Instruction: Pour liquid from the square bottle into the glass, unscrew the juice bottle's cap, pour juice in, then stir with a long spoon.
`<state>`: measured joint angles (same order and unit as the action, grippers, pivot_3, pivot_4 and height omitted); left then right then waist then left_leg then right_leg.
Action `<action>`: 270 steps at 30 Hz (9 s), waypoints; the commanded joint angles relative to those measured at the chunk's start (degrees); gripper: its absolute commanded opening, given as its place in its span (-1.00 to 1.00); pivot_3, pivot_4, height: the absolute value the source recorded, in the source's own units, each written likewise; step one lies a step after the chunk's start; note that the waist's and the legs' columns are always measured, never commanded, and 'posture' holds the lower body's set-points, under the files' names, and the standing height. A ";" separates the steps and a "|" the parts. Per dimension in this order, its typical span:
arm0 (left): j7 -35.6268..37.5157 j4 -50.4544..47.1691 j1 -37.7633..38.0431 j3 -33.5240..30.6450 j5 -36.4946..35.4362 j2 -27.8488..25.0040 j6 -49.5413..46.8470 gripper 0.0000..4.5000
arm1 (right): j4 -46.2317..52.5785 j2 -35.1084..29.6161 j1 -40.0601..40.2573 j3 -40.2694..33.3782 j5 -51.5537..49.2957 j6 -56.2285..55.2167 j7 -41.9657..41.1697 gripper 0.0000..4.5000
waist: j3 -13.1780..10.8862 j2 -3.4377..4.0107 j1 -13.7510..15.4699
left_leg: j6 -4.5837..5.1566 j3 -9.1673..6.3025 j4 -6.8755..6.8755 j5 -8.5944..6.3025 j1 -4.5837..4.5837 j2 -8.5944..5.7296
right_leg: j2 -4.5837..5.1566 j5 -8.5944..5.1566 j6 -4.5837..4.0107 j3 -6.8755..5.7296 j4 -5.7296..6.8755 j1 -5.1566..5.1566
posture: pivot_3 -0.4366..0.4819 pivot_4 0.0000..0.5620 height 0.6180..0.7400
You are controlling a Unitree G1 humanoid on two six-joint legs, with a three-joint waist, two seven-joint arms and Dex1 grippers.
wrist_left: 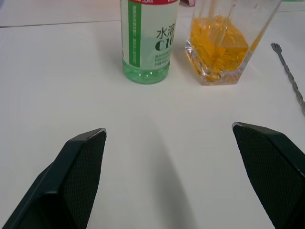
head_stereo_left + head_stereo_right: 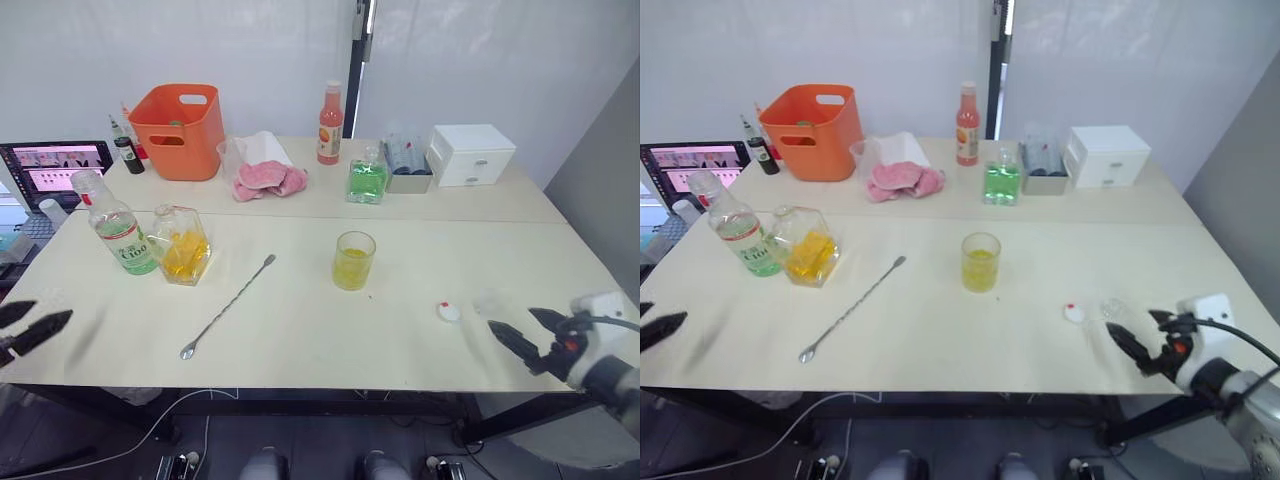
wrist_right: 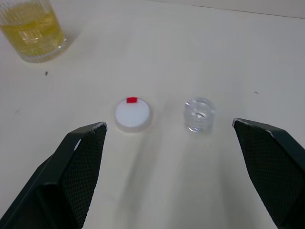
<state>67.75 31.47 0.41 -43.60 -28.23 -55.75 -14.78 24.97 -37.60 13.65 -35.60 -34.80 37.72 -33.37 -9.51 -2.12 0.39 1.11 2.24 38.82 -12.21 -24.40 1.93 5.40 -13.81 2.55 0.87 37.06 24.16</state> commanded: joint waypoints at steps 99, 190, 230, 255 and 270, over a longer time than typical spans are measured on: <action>8.47 -24.20 -24.97 49.39 14.73 4.12 1.98 0.01 | 7.26 -6.31 -28.82 23.99 -15.47 8.49 -7.98 1.00 | 0.24 0.18 0.27 | -0.03 0.08 -0.01 -0.03 -0.20 -0.06 | -0.20 -0.03 0.00 0.06 -0.07 0.10 | -0.05 -0.47 0.59; -3.51 -45.54 -26.32 37.04 -21.24 13.83 -36.69 -1.00 | 6.84 25.56 -29.70 30.88 -46.78 2.92 31.42 -0.99 | 0.19 0.11 -1.06 | -0.03 -0.55 0.00 -0.03 -0.19 -0.08 | -0.35 -0.04 0.00 0.07 0.02 0.06 | -0.05 -0.47 0.59; -9.01 -44.72 -22.44 36.67 -9.39 16.81 -17.02 0.98 | -11.40 4.48 -60.85 30.68 -20.05 4.96 17.99 -1.00 | 0.08 0.27 -1.06 | -0.02 -0.13 -0.06 -0.03 -0.31 -0.08 | -0.27 -0.03 0.00 0.07 -0.06 0.14 | -0.05 -0.47 0.59; -8.63 -44.16 -21.48 37.03 -8.21 16.92 -15.68 0.98 | -17.18 6.34 -63.27 33.89 -0.34 5.60 4.06 -1.00 | 0.04 0.32 -0.89 | -0.02 -0.14 -0.06 -0.03 -0.33 -0.11 | -0.23 -0.02 0.01 0.03 -0.06 0.17 | -0.05 -0.47 0.59; -7.90 -43.79 -21.10 36.85 -8.01 16.62 -15.18 0.98 | -13.64 6.58 -64.56 33.23 1.72 8.23 4.98 -1.00 | 0.04 0.32 -1.00 | -0.02 -0.13 -0.05 -0.03 -0.32 -0.11 | -0.24 -0.02 0.01 0.02 -0.06 0.17 | -0.05 -0.47 0.59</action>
<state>59.47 -11.45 -20.65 -5.77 -36.03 -38.63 -31.04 8.78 -30.45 -49.10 -0.82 -33.27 45.95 -28.55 -9.47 -1.80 -0.61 1.09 2.11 38.76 -12.24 -24.72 1.82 5.16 -13.84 2.55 0.90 37.01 24.33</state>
